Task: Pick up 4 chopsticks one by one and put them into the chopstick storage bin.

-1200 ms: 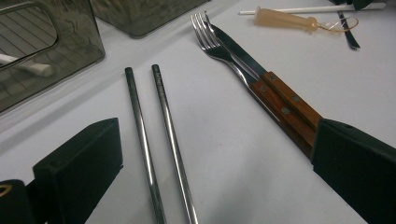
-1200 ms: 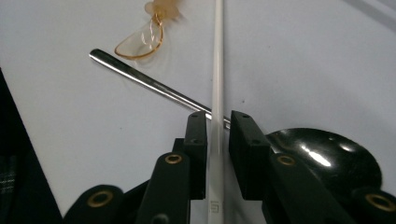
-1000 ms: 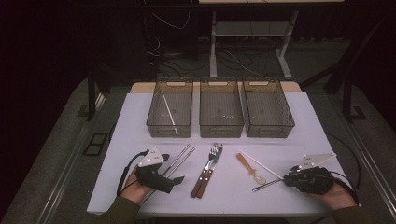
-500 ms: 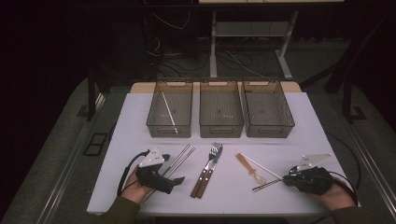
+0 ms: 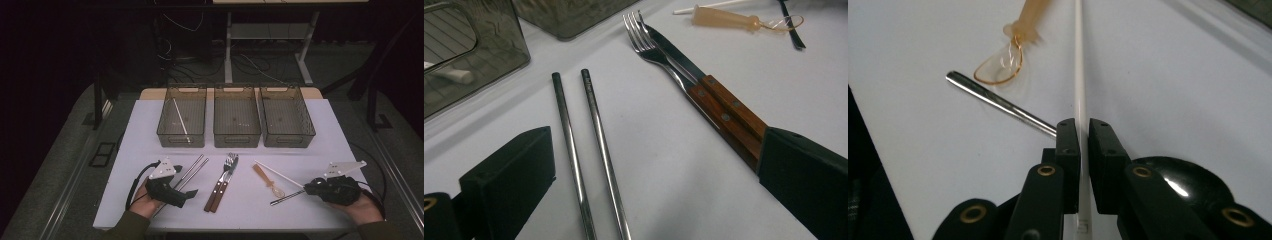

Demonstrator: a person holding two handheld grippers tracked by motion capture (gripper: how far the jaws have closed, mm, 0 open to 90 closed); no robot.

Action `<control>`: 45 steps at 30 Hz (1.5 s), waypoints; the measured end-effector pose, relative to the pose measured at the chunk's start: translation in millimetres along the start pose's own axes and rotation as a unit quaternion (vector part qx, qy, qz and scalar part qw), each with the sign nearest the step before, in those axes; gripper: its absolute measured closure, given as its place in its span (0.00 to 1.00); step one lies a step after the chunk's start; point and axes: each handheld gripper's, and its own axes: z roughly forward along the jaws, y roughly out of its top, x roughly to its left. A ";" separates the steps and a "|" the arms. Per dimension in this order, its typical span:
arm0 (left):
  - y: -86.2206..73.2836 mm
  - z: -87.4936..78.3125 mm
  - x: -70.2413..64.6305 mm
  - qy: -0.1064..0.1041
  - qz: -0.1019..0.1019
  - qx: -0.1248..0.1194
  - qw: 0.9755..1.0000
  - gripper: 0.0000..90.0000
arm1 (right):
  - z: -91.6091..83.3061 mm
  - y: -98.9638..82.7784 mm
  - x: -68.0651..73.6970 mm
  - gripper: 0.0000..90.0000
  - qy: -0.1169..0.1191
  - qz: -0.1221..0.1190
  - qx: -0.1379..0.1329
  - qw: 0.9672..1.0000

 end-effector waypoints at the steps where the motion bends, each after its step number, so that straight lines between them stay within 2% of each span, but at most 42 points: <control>1: 0.0 0.3 -0.1 0.000 0.000 0.000 1.000 0.01 | -1.4 0.5 -0.3 0.94 0.001 0.003 -0.005 1.000; 11: 0.0 1.0 -0.8 0.000 -0.001 0.000 1.000 0.01 | -18.8 8.2 -6.0 0.94 0.015 0.022 -0.067 0.997; 13: 0.1 1.1 -0.9 -0.001 -0.001 0.000 1.000 0.01 | -20.2 9.8 -7.0 0.94 0.015 0.019 -0.074 0.997; 22: -0.2 1.2 -0.6 0.000 -0.002 0.001 1.000 0.01 | -22.7 19.5 -8.5 0.94 0.024 0.013 -0.087 0.996; 35: 0.1 0.8 0.2 -0.002 -0.005 -0.002 1.000 0.01 | -17.3 41.8 -7.2 0.94 0.045 0.011 -0.118 0.992; 42: -0.1 1.1 -0.2 0.007 -0.007 -0.003 1.000 0.01 | -12.2 56.6 -2.5 0.94 0.054 0.003 -0.126 0.991; 45: 0.6 0.8 -0.6 0.020 -0.005 -0.004 1.000 0.01 | -12.4 61.6 -2.1 0.94 0.055 0.005 -0.134 0.989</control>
